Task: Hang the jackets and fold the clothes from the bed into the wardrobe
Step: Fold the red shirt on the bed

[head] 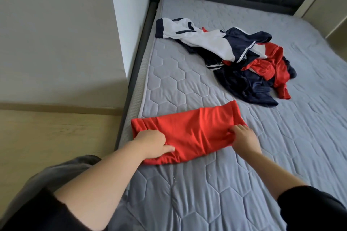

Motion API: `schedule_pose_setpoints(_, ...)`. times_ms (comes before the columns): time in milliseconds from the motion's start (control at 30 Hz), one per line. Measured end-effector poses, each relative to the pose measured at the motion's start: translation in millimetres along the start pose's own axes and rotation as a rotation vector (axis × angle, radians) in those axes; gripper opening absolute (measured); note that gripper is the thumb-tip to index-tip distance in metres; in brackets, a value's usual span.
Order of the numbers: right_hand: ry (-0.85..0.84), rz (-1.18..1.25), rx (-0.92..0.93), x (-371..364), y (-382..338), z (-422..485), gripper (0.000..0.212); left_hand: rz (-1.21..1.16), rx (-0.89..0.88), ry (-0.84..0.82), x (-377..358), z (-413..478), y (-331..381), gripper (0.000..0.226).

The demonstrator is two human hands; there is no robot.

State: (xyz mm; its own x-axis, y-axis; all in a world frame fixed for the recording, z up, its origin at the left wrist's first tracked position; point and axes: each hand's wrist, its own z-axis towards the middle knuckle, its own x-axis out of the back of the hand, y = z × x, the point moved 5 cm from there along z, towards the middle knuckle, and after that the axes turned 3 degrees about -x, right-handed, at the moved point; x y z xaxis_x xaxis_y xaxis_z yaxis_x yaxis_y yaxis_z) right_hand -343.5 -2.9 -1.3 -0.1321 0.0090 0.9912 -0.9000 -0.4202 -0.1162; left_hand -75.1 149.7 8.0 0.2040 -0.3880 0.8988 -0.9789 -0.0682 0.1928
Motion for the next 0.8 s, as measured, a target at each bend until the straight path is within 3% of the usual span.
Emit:
schedule_pose_setpoints(100,0.232,0.183,0.029,19.3,-24.8,10.0,0.03,0.052,0.022,0.406,21.8,4.9,-5.5,0.035)
schedule_pose_setpoints(167,0.264,0.237,0.009,22.9,-41.1,26.1,0.028,0.029,0.108,0.548,27.2,9.1,-19.8,0.026)
schedule_pose_setpoints(233,0.237,0.297,-0.141,19.2,-42.1,45.8,0.027,-0.076,0.31,0.542,21.7,11.9,-44.9,0.029)
schedule_pose_setpoints(367,0.113,0.371,-0.556,9.6,-4.2,79.2,0.048,-0.529,0.68,0.406,-6.2,11.1,-96.3,0.044)
schedule_pose_setpoints(500,-0.019,0.498,-0.661,3.4,18.8,101.4,0.036,-0.806,0.71,0.401,-19.6,18.7,-108.7,0.037)
schedule_pose_setpoints(633,0.017,0.653,-0.771,5.4,32.9,108.1,0.021,-0.869,0.821,0.429,-26.3,15.3,-112.9,0.034)
schedule_pose_setpoints(700,0.044,0.683,-0.874,6.9,47.9,105.6,0.03,-0.87,0.911,0.409,-31.5,10.3,-119.1,0.039)
schedule_pose_setpoints(800,0.035,0.542,-0.951,8.5,58.3,101.0,0.04,-0.807,0.956,0.368,-34.7,7.5,-121.8,0.038)
